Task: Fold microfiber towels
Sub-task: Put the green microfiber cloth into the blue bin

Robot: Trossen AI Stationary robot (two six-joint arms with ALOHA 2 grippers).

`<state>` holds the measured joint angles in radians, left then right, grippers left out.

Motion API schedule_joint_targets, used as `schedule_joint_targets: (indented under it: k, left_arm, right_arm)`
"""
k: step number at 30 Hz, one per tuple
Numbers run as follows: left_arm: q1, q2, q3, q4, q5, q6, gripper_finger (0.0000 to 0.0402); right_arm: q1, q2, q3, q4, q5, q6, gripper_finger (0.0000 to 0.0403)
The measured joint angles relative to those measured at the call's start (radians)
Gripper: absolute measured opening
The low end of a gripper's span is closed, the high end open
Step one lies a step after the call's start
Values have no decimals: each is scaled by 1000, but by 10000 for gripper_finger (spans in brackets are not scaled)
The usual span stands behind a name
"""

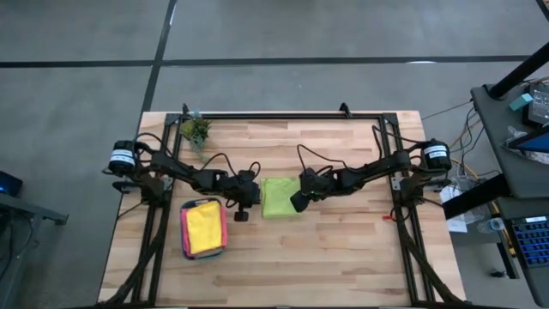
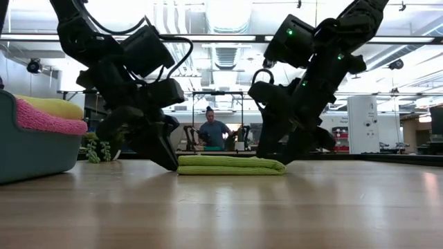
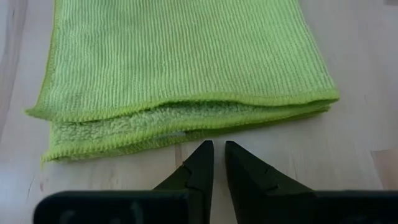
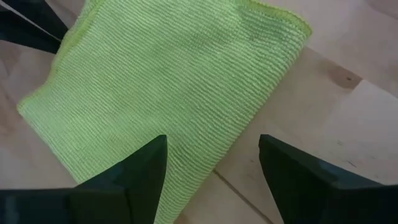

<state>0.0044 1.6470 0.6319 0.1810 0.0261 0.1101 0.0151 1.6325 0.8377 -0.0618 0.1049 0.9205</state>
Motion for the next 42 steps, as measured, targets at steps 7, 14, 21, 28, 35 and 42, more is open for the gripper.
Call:
schedule_joint_targets:
  k: [7,14,21,28,35,42]
  left_arm:
    - [0,1,0,8,0,0,28]
    - [0,3,0,19,0,0,28]
    - [0,3,0,19,0,0,28]
    - [0,26,1,45,2,0,28]
    - [0,58,3,116,25,0,28]
    - [0,58,5,116,29,1,28]
  right_arm:
    - [0,47,-12,116,3,-3,223]
    - [-2,102,-11,245,-15,-17,188]
    - [0,79,-12,230,-38,-11,92]
    - [0,57,-10,231,-38,28,16]
    - [0,57,69,160,-35,22,15]
    - [0,95,238,-94,20,-7,14]
